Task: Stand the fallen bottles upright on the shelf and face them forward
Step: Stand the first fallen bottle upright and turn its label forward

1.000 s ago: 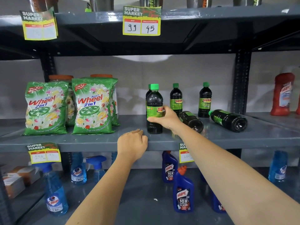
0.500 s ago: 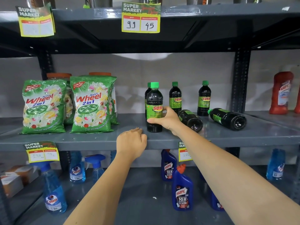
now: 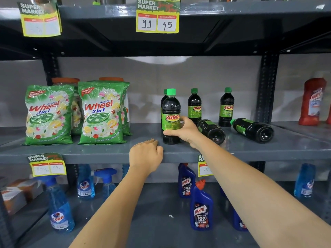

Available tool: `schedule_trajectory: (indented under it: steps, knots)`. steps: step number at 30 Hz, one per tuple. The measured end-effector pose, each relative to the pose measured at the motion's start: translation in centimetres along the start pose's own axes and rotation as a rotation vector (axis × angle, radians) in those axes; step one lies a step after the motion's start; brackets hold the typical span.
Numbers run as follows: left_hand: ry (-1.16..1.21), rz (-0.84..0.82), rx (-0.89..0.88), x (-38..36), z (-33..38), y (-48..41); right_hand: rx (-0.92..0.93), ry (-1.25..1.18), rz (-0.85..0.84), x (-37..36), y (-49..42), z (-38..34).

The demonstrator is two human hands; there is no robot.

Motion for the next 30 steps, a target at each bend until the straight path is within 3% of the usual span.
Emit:
schedule_trajectory:
  steps: [8,17,30]
  knots:
    - [-0.001,0.004,0.000,0.0,0.0,0.0,0.001,0.112,0.158,0.0,0.1,0.0]
    - [-0.017,-0.003,-0.005,-0.3,-0.1,-0.1,0.014,0.026,0.000,-0.8,0.5,-0.5]
    - [0.010,-0.047,-0.001,-0.4,0.0,-0.1,0.027,0.073,0.019,-0.2,2.3,-1.0]
Point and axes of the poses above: each hand's wrist, its own y-axis away from the middle knuckle, its own x-axis out of the back of the hand, z = x × y, the point moved 9 cm from there along -y, towards the middle knuckle, and after that the axes turned 7 degrees about -z, right-handed, at the moved point
